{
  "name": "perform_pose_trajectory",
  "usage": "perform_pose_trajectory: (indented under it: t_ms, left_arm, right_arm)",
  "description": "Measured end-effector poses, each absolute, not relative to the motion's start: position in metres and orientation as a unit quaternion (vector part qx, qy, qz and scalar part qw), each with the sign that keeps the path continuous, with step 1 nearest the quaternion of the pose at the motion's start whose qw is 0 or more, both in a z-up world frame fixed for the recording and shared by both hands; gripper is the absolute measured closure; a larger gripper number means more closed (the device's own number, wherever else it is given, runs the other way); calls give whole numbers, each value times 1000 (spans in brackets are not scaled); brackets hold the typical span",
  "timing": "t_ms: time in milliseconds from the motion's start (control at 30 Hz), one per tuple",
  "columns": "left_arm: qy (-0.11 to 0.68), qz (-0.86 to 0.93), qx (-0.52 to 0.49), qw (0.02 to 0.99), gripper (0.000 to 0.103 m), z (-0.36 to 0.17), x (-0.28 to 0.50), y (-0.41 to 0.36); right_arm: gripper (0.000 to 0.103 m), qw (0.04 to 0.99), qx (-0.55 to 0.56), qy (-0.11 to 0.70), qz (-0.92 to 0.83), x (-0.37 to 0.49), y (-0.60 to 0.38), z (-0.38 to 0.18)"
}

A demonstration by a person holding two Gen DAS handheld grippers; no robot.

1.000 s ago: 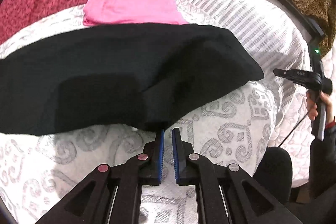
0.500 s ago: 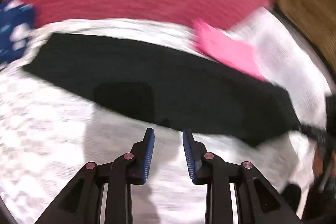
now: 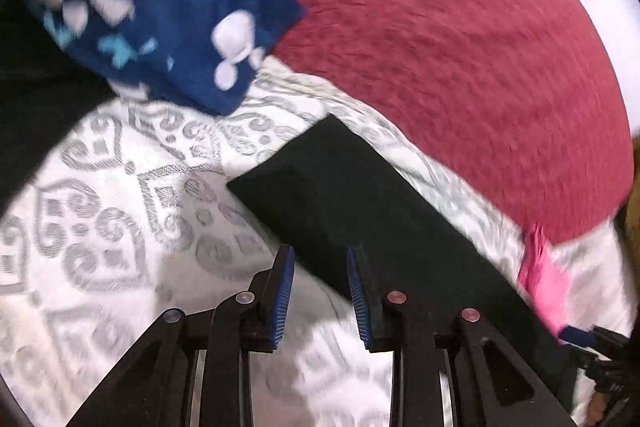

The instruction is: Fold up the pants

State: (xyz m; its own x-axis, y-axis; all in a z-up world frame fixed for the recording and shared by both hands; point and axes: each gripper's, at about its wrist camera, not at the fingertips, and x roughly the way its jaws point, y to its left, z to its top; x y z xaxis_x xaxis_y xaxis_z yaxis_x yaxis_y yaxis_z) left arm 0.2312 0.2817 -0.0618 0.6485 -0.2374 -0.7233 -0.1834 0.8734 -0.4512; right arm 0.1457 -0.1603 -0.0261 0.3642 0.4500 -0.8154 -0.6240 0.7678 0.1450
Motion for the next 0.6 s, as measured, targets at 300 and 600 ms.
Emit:
perform_pose_trajectory:
  t_ms: [300, 600]
  left_arm:
    - [440, -45, -240, 864, 64, -94, 251, 273]
    - [429, -50, -342, 835, 83, -110, 256, 301]
  right_arm:
    - [58, 782, -213, 396, 432, 256, 41, -25]
    - [47, 738, -242, 430, 460, 306, 119, -71]
